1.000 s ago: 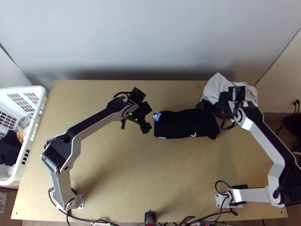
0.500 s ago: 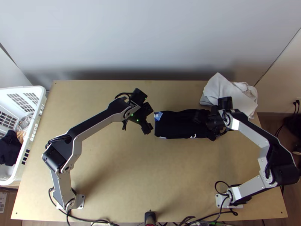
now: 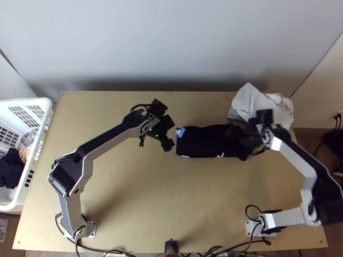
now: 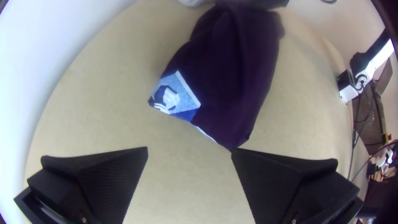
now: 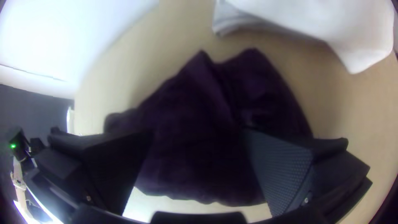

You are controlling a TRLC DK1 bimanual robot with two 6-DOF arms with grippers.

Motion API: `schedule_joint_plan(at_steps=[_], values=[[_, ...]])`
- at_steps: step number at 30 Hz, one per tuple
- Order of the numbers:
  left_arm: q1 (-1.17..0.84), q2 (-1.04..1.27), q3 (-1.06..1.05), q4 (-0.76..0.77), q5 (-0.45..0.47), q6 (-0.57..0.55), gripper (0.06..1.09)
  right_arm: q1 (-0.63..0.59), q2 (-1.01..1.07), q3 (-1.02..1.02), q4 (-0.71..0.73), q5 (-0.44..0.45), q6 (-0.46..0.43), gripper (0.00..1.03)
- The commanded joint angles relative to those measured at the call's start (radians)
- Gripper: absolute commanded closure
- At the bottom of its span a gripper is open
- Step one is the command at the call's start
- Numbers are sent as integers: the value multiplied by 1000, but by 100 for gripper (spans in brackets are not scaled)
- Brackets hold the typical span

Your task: Fold the t-shirt

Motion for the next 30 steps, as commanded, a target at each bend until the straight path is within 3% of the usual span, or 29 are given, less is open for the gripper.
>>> schedule_joint_plan(at_steps=[1, 5, 12, 15, 19, 30], values=[[2, 1, 7, -1, -5, 11, 10, -74, -158, 63, -32, -45, 21, 5], [2, -2, 16, -4, -10, 14, 10, -157, -185, 67, -38, -108, 38, 5], [8, -3, 24, -8, -11, 25, 10, -335, -93, 40, -38, -298, 99, 5], [21, -3, 21, -2, -2, 23, 10, -351, -61, 21, -21, -308, 70, 5], [45, 9, 16, 21, 105, -21, 10, -353, -10, -3, 5, -328, 34, 5], [48, 9, -10, 35, 130, -27, 10, -453, 163, 3, 8, -343, -74, 5]])
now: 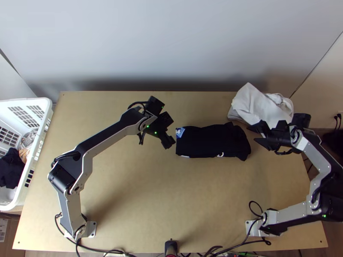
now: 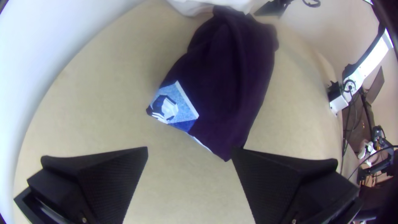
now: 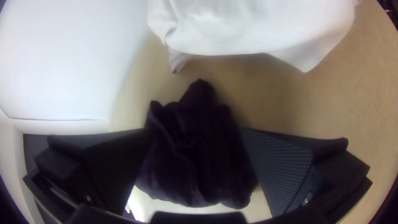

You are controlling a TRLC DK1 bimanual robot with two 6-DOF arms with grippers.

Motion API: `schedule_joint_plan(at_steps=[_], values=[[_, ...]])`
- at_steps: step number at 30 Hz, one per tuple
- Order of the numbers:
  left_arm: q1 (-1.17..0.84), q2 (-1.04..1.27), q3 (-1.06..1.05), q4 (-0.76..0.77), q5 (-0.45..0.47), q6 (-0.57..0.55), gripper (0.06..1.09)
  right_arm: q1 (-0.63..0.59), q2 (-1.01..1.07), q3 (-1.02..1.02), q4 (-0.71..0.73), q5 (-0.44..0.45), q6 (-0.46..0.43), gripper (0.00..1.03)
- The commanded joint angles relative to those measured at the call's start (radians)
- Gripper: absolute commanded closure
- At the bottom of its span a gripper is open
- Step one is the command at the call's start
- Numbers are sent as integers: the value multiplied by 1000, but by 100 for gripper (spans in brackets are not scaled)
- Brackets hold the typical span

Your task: Fold the t-shirt

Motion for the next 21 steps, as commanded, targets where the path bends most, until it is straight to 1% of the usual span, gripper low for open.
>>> schedule_joint_plan(at_steps=[1, 2, 7, 9, 13, 15, 18, 21], values=[[13, -6, -17, 5, 24, -6, 10, -79, 122, 4, 5, -11, -52, 5], [15, -9, -20, 5, 24, -4, 10, -80, 139, 7, 2, -17, -58, 5], [23, -10, -19, 5, 26, 7, 10, -80, 174, 11, 5, -110, -123, 5], [23, -10, -19, 7, 26, 10, 10, -90, 196, 20, 5, -146, -134, 5], [23, -9, -19, 7, 26, 16, 10, -103, 216, 27, 2, -275, -181, 5], [23, -9, -19, 7, 27, 19, 10, -103, 214, 27, -10, -356, -215, 5], [23, -9, -19, 7, 27, 22, 10, -96, 216, 25, -26, -456, -233, 5], [23, -7, -15, 7, 27, 25, 10, -90, 216, 20, -50, -494, -270, 5]])
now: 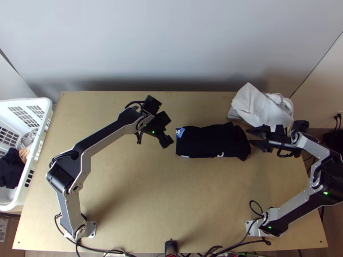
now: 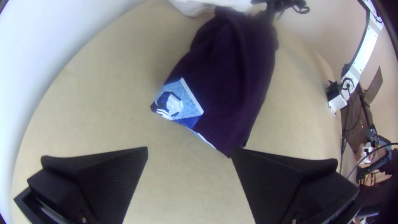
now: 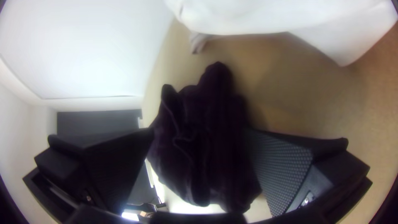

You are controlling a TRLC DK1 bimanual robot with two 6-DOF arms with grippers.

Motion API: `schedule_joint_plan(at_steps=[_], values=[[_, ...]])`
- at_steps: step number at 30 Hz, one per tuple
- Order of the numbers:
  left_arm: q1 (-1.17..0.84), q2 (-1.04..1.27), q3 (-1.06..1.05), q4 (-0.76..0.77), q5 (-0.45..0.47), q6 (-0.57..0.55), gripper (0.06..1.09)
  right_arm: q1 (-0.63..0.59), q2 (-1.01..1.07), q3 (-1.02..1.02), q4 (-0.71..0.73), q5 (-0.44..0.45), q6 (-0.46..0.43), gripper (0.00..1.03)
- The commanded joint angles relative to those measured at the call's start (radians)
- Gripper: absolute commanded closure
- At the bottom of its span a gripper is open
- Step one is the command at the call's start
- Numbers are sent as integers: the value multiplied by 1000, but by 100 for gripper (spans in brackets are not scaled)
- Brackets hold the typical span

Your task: Fold the t-shirt

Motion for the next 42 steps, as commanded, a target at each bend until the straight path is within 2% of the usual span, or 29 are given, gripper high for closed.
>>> schedule_joint_plan(at_steps=[1, 6, 15, 19, 22, 28, 30, 33, 42], values=[[1, 2, 4, 0, 2, 8, 10, 3, 16, 0, -44, -138, -78, 5], [1, 3, 9, 0, 2, 8, 10, -21, 31, 5, -57, -131, -130, 5], [-5, 8, 22, 0, 0, 9, 10, -58, 33, -4, -58, 5, -202, 5], [-8, 16, 39, 0, 0, 6, 10, -30, 33, -14, -90, 40, -224, 5], [-12, 22, 47, 0, 0, 2, 10, 19, 39, -20, -183, 50, -303, 5], [-22, 26, 48, -2, 0, -3, 10, 94, 62, -27, -339, 42, -399, 5], [-20, 25, 48, -2, 0, -6, 10, 108, 65, -29, -370, 11, -420, 5], [-20, 23, 48, -7, 0, -6, 10, 129, 53, -26, -377, -30, -422, 5], [-20, 22, 45, -8, 0, -6, 10, 214, 45, 29, -370, -39, -379, 5]])
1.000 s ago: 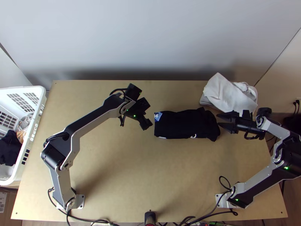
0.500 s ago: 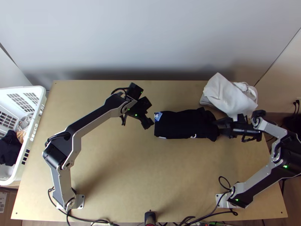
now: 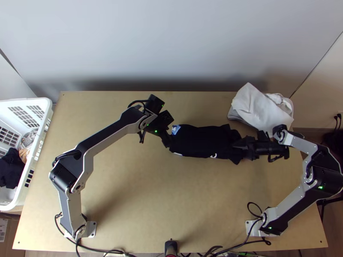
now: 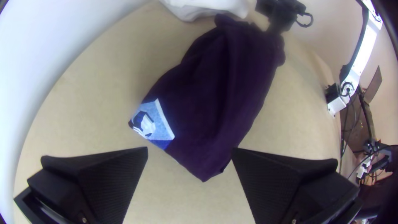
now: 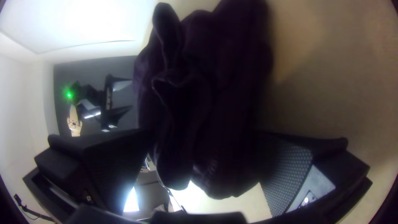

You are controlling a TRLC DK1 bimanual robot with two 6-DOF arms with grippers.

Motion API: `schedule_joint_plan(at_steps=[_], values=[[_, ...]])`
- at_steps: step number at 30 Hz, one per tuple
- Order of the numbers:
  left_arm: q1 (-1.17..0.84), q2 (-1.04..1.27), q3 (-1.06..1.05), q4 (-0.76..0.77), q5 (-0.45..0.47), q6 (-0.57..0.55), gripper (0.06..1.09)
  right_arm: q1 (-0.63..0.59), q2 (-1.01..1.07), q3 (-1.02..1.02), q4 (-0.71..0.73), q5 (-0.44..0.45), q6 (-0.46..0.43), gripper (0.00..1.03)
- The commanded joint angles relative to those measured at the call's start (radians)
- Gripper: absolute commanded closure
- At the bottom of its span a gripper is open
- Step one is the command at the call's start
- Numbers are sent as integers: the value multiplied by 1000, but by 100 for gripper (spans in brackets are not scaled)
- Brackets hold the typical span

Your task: Fold the t-shirt

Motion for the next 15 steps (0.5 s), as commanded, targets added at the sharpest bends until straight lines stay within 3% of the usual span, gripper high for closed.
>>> schedule_joint_plan(at_steps=[1, 13, 15], values=[[-5, -1, -1, 1, 0, -1, 10, 74, -5, 36, -4, -19, 25, 5], [-33, 59, -24, 61, -39, -8, 10, 156, 12, 30, -3, -13, 77, 5], [-34, 59, -27, 61, -40, -7, 10, 158, 11, 19, -27, -4, 83, 17]])
